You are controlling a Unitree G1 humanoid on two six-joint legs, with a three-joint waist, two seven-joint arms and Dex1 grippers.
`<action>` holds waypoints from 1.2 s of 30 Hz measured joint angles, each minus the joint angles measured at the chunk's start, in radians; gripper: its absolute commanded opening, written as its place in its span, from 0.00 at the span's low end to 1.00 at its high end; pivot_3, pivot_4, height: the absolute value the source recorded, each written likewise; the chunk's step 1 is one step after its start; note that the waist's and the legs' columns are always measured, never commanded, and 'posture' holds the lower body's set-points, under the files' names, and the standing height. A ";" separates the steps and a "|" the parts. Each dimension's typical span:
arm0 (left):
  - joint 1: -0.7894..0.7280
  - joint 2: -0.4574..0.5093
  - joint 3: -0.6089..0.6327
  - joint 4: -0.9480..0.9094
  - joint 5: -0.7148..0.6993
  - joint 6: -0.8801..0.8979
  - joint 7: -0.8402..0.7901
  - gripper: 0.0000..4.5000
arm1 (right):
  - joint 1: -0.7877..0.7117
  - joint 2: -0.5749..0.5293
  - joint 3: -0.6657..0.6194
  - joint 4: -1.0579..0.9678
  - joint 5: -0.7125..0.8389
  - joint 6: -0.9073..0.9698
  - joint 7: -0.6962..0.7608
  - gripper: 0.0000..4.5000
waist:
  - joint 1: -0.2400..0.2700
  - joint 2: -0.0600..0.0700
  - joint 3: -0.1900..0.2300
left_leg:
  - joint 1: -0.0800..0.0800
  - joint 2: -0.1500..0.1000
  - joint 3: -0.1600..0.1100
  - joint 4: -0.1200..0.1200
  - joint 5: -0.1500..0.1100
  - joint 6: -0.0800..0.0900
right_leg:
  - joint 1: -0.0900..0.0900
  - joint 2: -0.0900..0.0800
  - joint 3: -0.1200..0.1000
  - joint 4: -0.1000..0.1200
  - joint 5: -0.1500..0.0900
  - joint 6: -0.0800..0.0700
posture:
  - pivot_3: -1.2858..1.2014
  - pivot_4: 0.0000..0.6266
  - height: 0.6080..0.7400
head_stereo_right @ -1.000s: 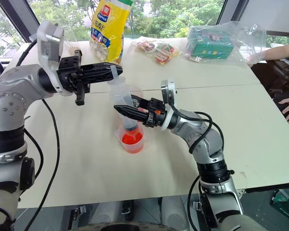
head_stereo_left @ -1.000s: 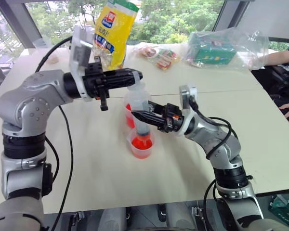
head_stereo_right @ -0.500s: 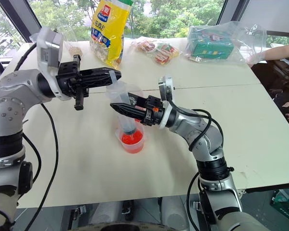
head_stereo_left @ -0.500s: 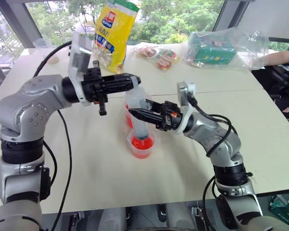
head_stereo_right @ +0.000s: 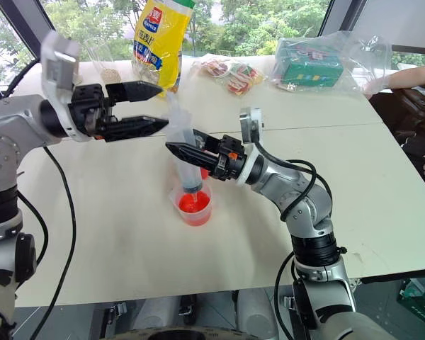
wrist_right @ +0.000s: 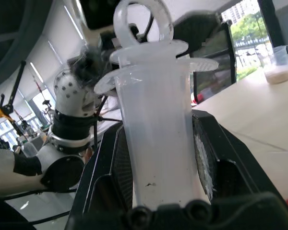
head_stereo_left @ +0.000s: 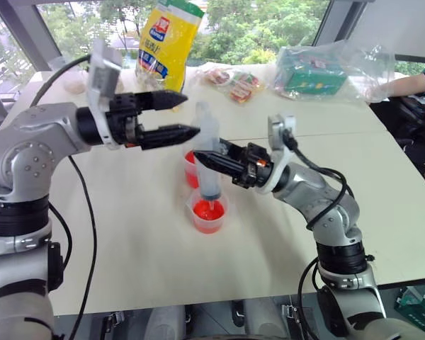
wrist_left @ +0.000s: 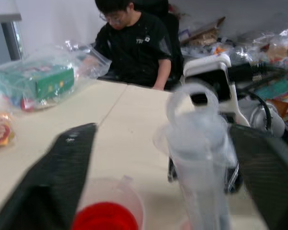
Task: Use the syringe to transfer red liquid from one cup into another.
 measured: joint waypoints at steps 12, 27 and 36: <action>0.119 0.081 0.055 -0.017 0.013 -0.024 0.003 0.99 | -0.224 -0.180 -0.169 0.086 0.127 0.237 -0.289 0.31 | 0.001 0.000 0.001 | -0.001 -0.001 0.002 0.000 -0.001 0.001 | 0.000 -0.003 0.001 -0.002 -0.002 -0.004 | 0.52 0.24 1.00; 0.263 0.010 0.028 -0.162 0.044 -0.066 0.073 0.99 | -0.192 -0.396 -0.105 0.400 -0.125 0.655 -0.430 0.31 | 0.000 0.000 0.000 | -0.002 0.000 0.002 -0.002 -0.002 0.003 | 0.000 0.000 0.001 -0.009 0.000 0.000 | 0.52 0.24 1.00; 0.284 -0.002 0.029 -0.180 0.016 -0.059 0.084 1.00 | -0.195 -0.391 -0.105 0.473 -0.188 0.656 -0.366 0.99 | 0.001 0.000 0.000 | -0.002 0.000 0.002 -0.001 -0.003 0.005 | 0.003 0.000 0.001 -0.012 0.000 0.000 | 0.52 0.24 1.00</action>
